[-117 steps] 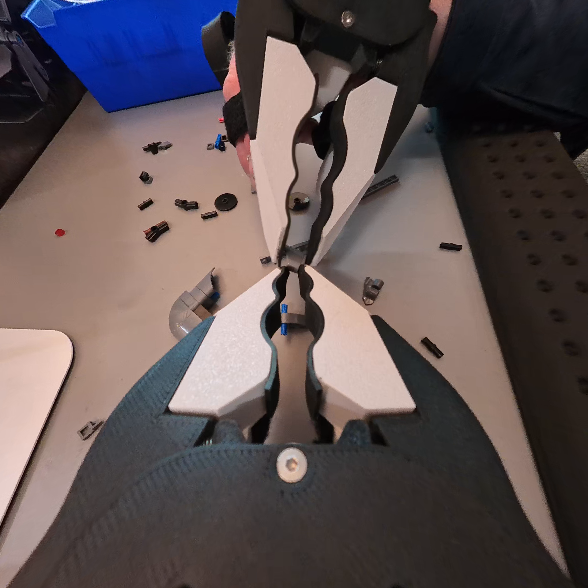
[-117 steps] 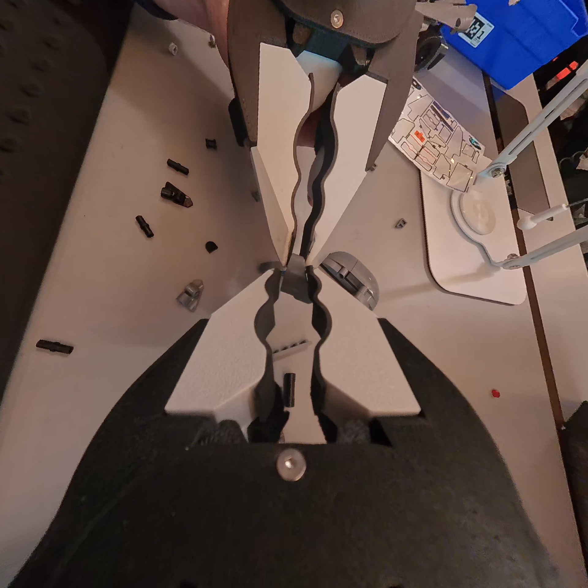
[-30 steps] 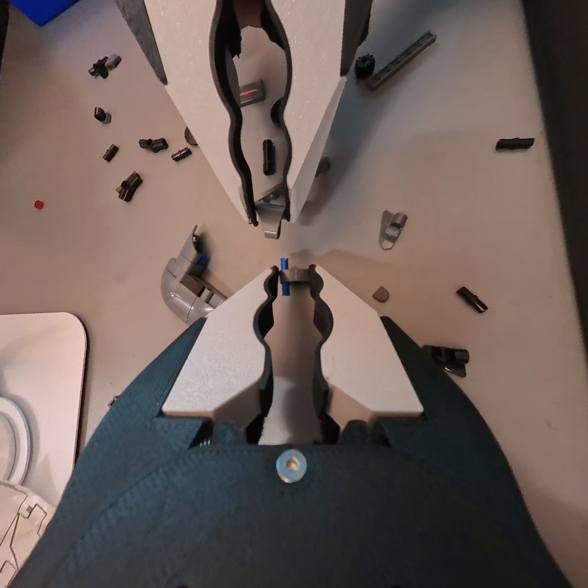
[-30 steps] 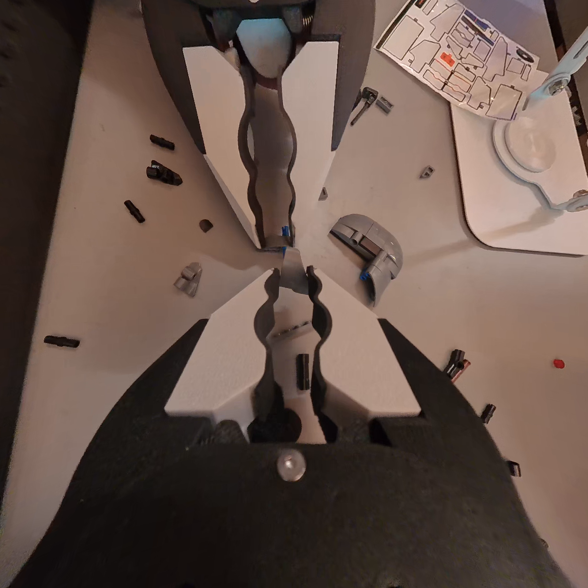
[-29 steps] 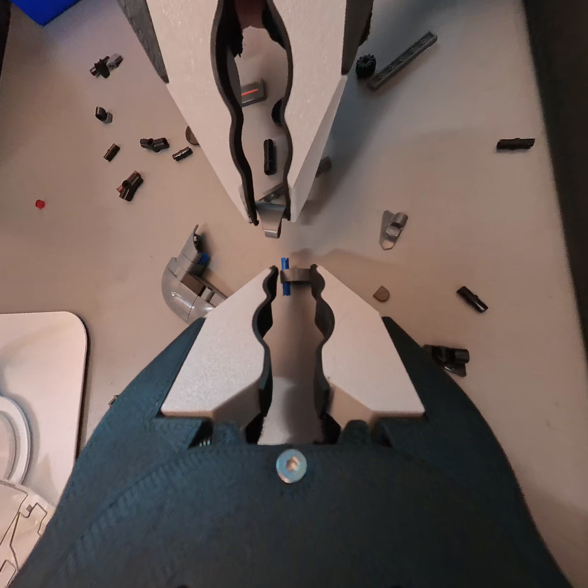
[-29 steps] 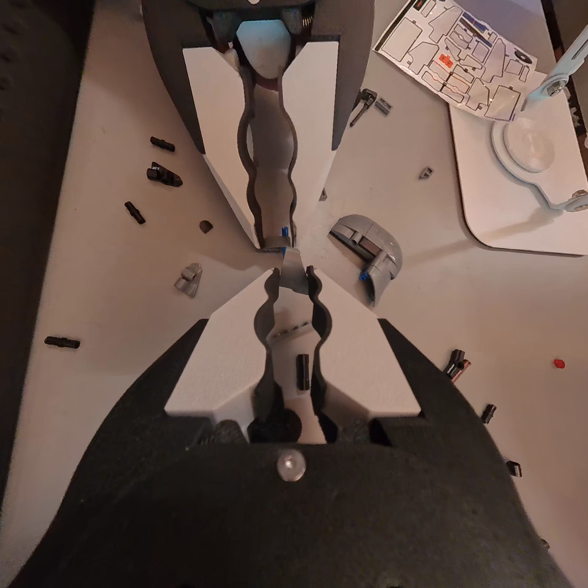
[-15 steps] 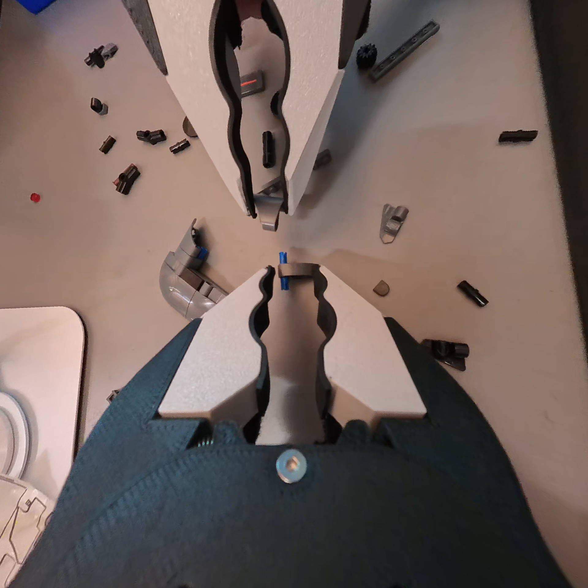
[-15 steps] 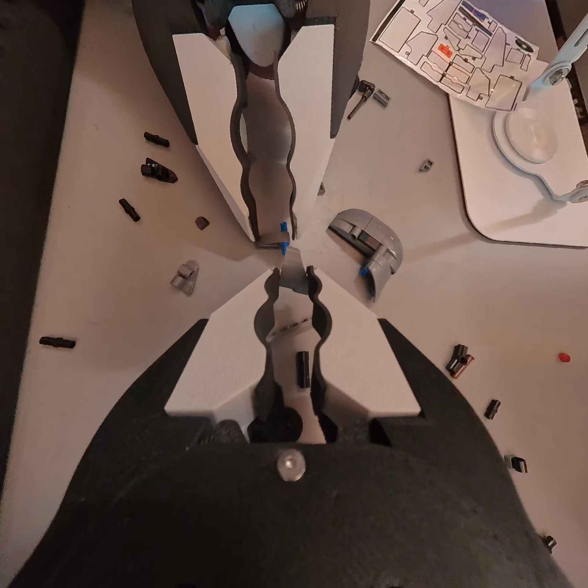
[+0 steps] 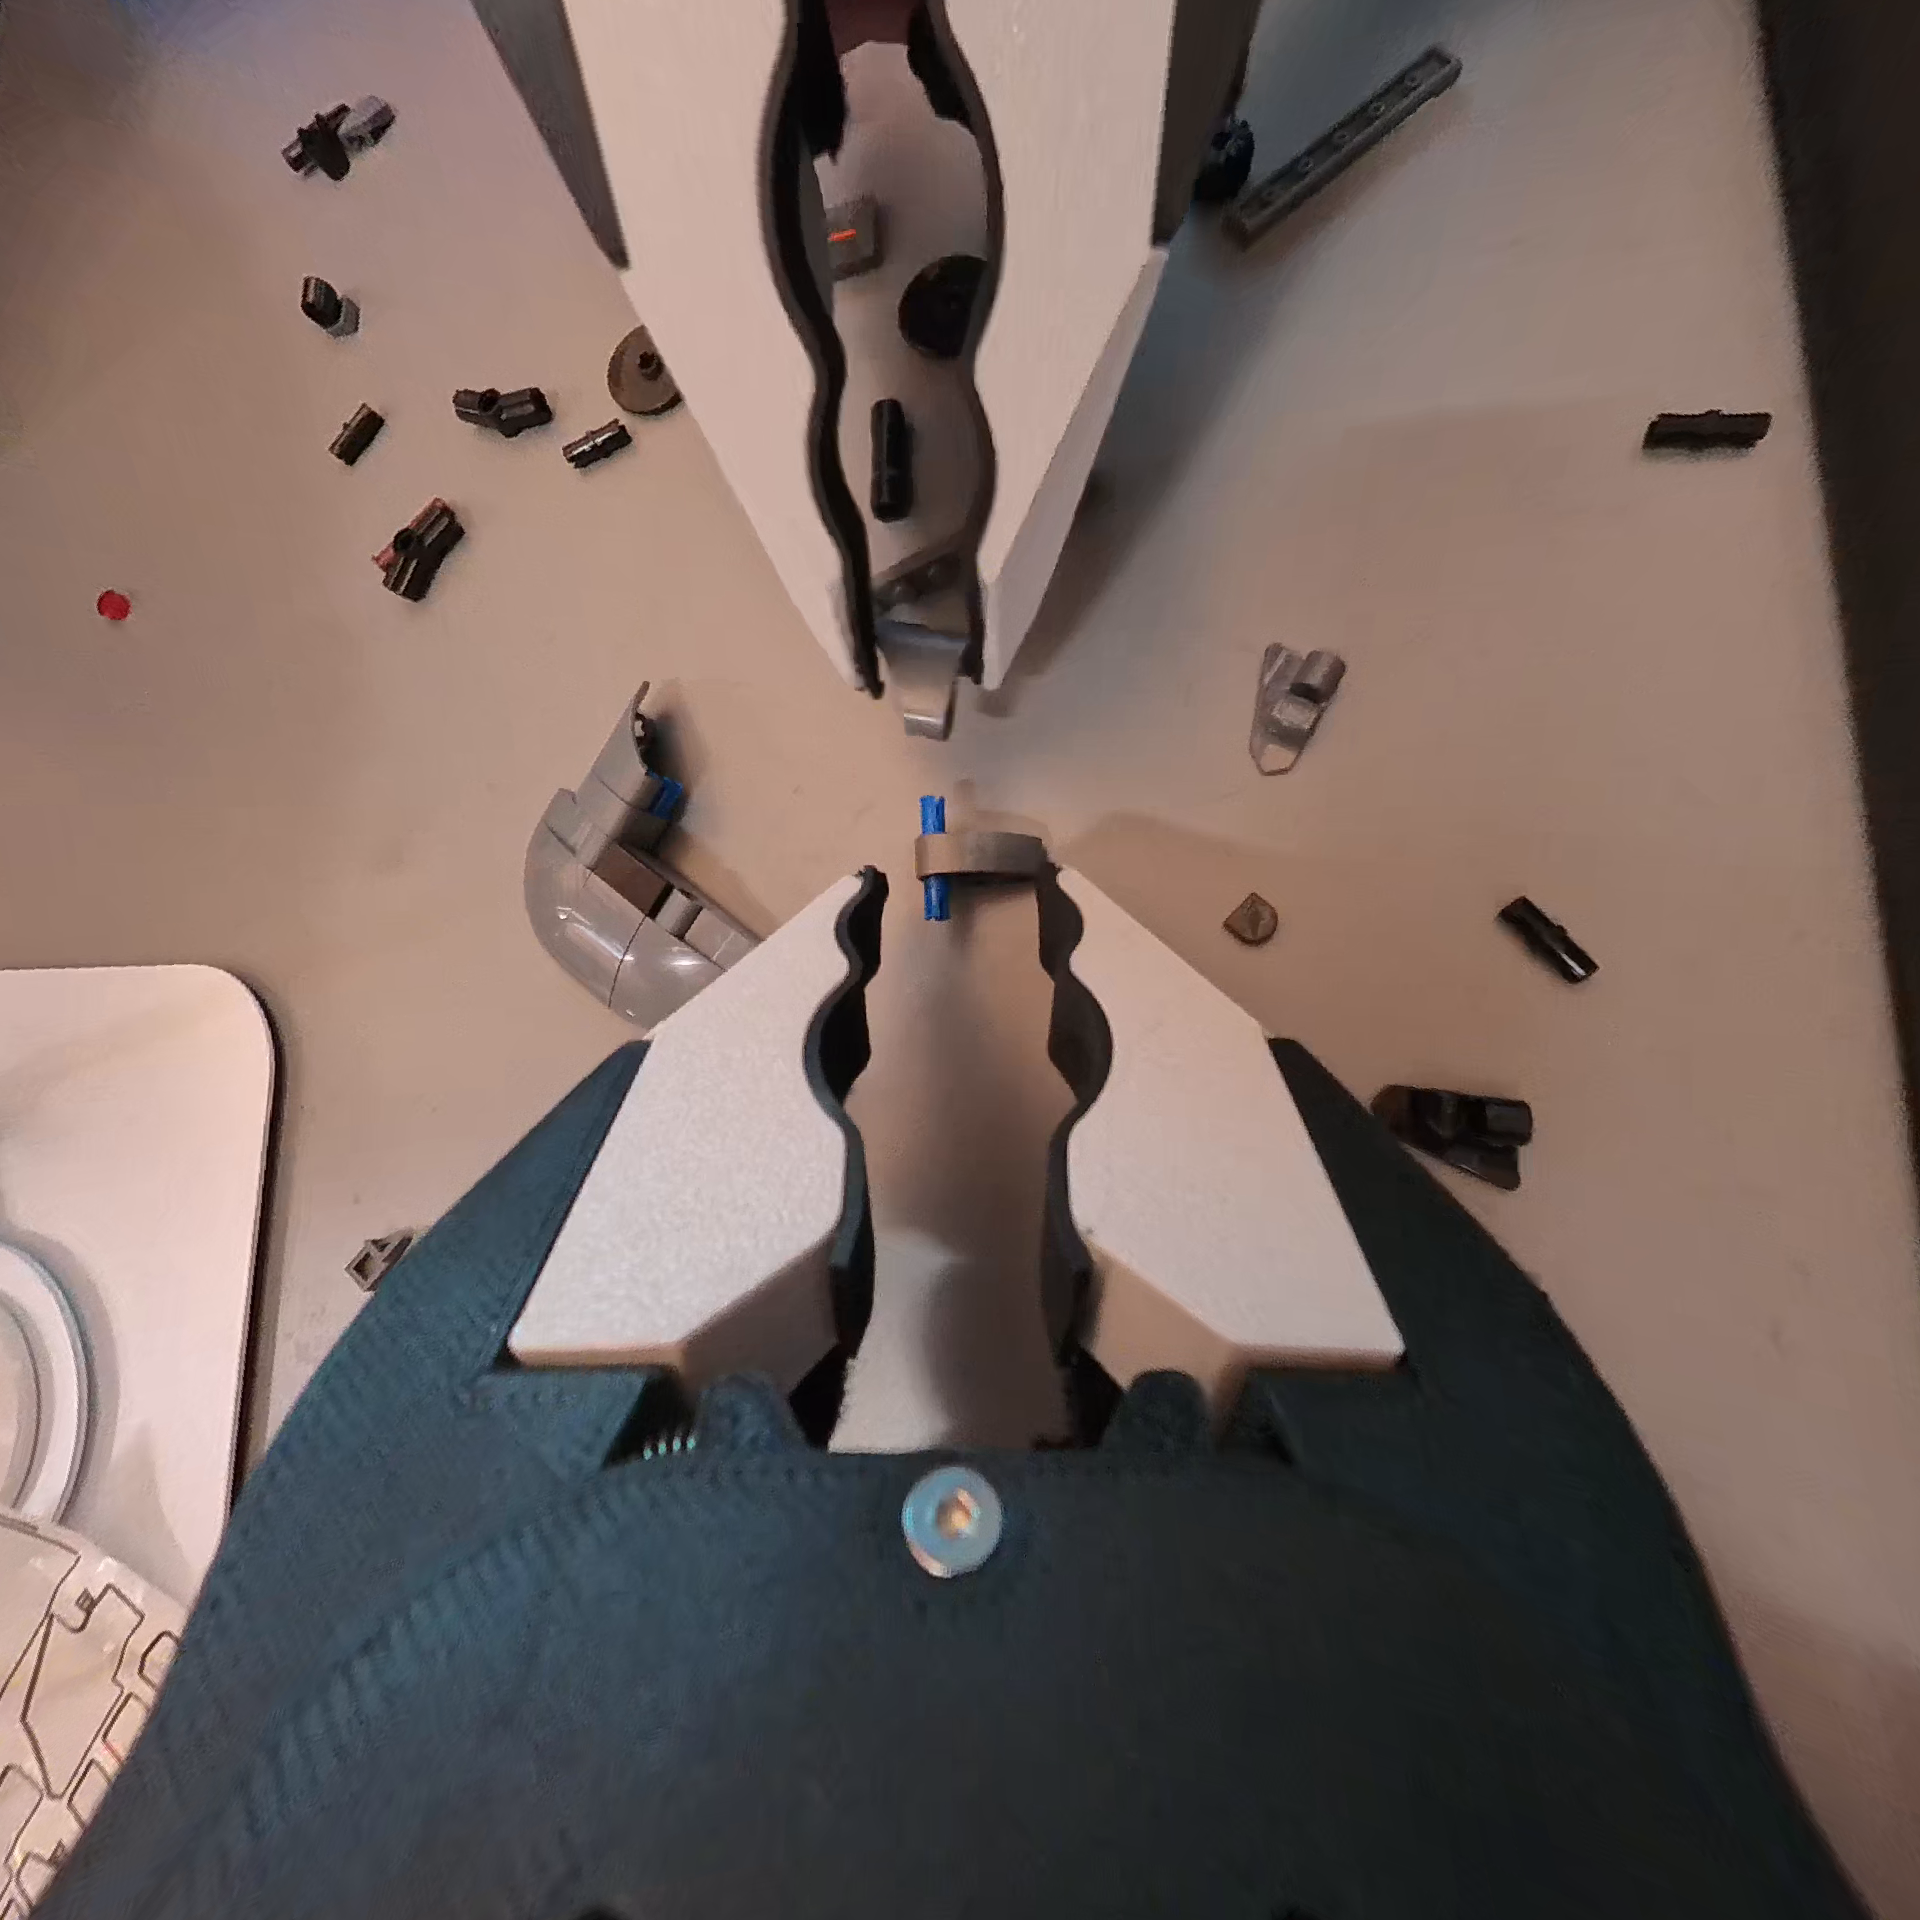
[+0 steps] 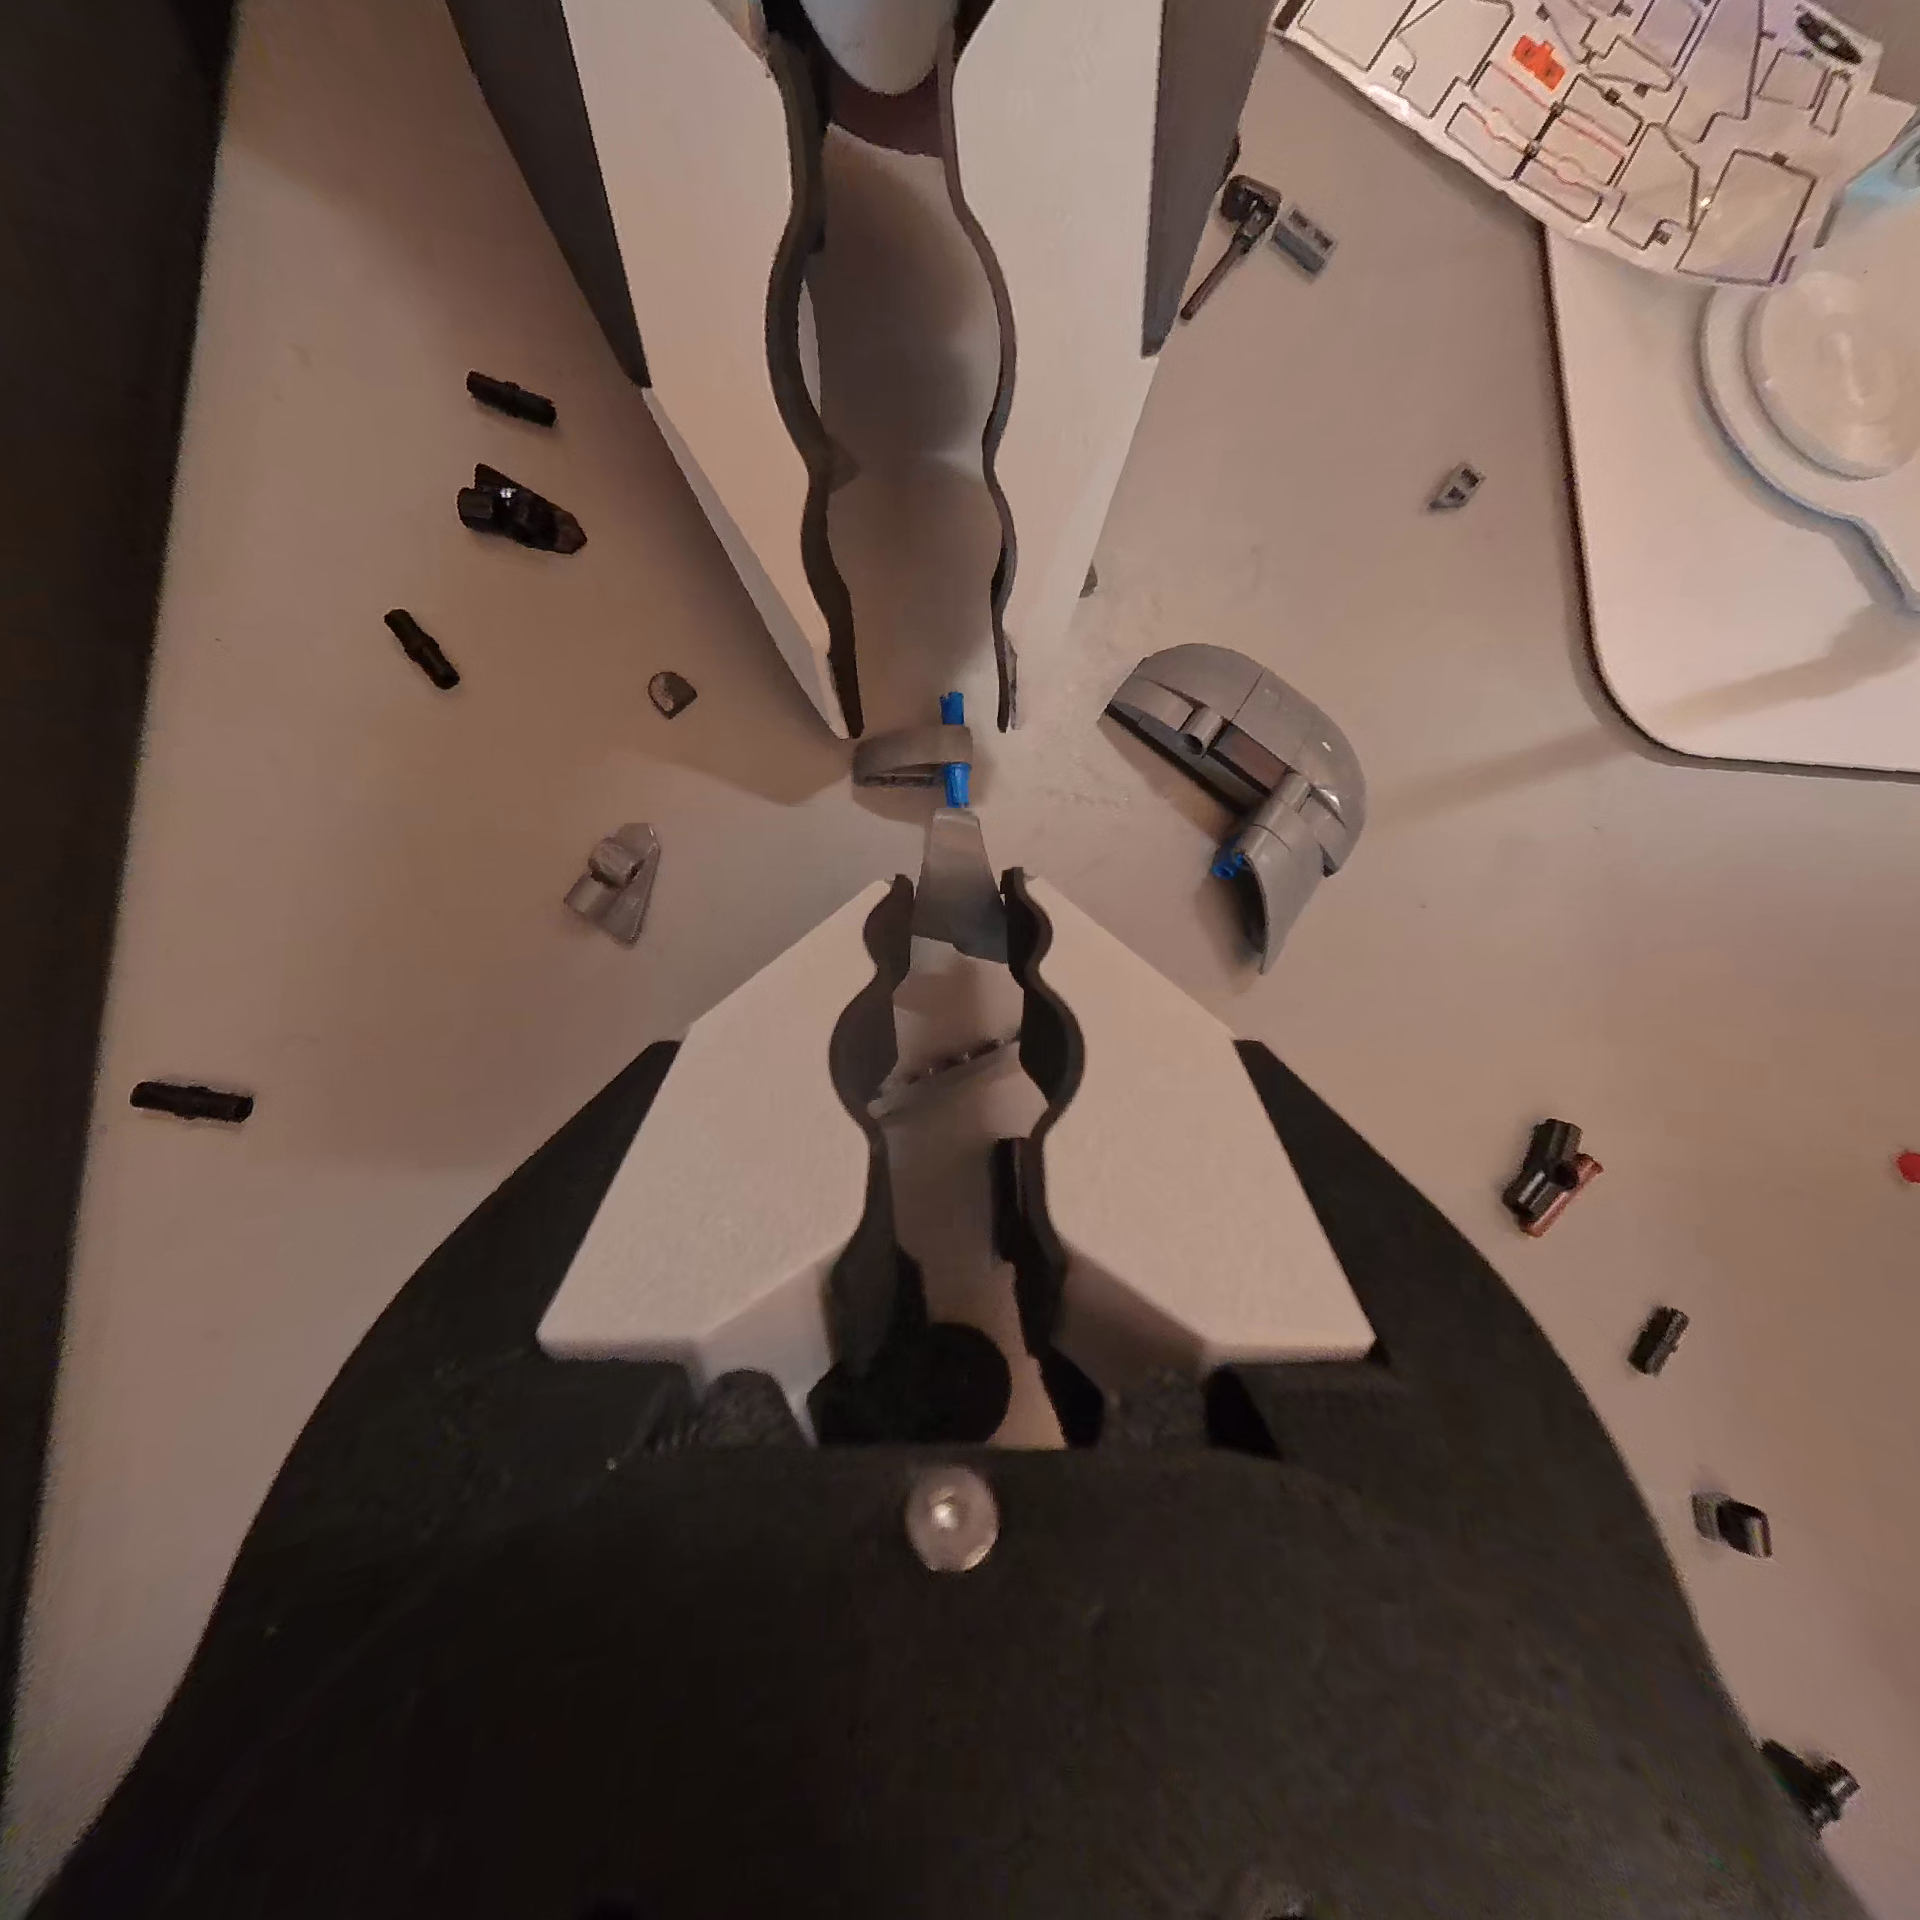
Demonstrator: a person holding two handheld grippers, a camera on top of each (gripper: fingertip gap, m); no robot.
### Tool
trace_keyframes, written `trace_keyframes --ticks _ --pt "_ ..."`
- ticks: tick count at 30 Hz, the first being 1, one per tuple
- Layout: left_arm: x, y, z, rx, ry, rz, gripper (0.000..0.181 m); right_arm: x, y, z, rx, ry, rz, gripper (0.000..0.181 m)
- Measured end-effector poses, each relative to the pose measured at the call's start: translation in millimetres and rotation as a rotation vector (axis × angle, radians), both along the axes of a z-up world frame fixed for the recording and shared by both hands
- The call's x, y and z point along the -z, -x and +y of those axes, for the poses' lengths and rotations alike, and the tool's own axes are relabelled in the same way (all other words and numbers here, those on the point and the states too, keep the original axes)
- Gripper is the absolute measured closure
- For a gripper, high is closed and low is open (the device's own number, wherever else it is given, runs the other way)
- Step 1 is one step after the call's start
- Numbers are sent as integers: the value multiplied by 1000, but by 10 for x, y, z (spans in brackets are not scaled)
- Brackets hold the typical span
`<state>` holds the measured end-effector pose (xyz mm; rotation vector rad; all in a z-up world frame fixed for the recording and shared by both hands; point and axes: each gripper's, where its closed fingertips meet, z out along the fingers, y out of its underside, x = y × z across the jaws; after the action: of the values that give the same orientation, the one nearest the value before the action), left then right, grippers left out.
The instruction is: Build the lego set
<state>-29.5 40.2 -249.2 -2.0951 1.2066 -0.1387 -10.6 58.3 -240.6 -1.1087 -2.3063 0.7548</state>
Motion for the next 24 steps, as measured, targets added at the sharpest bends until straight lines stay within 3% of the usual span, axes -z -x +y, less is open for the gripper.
trace_keyframes --ticks 14,17,24 --pt "9 -38 27 14 -18 -7 164 126 -14 -56 -17 -19 -52 164" --pt "-3 -26 41 12 -35 -2 176 98 -4 -50 -12 -10 -39 162" --pt "-32 -22 42 9 -36 -22 170 36 27 -11 6 -14 -4 159"
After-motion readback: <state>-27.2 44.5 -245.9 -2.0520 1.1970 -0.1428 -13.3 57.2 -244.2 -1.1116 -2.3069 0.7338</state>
